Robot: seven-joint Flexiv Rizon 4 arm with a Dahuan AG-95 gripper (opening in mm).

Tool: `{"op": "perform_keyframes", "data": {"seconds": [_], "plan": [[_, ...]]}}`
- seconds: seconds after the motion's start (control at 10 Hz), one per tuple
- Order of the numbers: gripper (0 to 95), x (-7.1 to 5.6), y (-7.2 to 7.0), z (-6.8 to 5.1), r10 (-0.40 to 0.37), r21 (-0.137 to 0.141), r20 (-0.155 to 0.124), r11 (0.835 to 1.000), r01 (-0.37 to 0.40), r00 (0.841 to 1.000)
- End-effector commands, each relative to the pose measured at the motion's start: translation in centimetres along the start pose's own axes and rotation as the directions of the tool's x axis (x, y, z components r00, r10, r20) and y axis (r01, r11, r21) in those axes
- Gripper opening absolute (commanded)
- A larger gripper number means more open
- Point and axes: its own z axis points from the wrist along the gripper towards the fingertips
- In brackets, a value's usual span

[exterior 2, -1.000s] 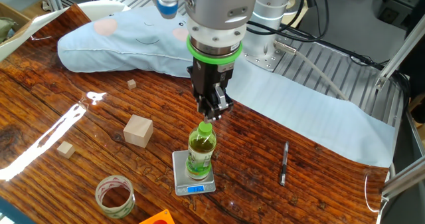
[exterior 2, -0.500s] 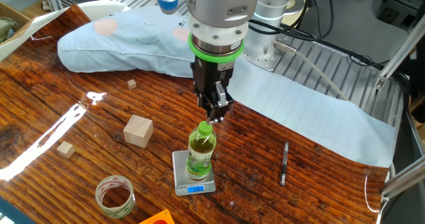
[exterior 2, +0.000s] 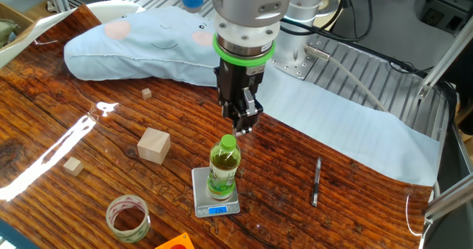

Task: Remove the object from the scale

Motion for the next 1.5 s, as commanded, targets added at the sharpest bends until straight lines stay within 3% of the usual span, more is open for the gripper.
{"op": "perform_keyframes", "data": {"seconds": [0.1, 0.2, 0.5, 0.9, 1.2, 1.3, 1.4, 1.5], "plan": [[57.0, 0.05, -0.02, -0.03, 0.004, -0.003, -0.003, 1.000, -0.004, 1.000], [57.0, 0.07, -0.01, -0.01, 0.022, -0.009, -0.006, 1.000, -0.022, 1.000], [0.0, 0.11, 0.00, -0.03, 0.048, -0.014, -0.009, 0.999, -0.048, 0.999], [0.0, 0.26, 0.04, -0.10, 0.029, -0.008, -0.005, 1.000, -0.029, 1.000], [0.0, 0.37, 0.07, -0.15, 0.058, -0.013, -0.007, 0.998, -0.058, 0.998], [19.0, 0.39, 0.08, -0.16, 0.067, -0.015, -0.009, 0.998, -0.067, 0.998], [19.0, 0.41, 0.09, -0.16, 0.083, -0.025, -0.016, 0.996, -0.084, 0.996], [38.0, 0.41, 0.10, -0.15, 0.091, -0.035, -0.018, 0.995, -0.092, 0.996]]}}
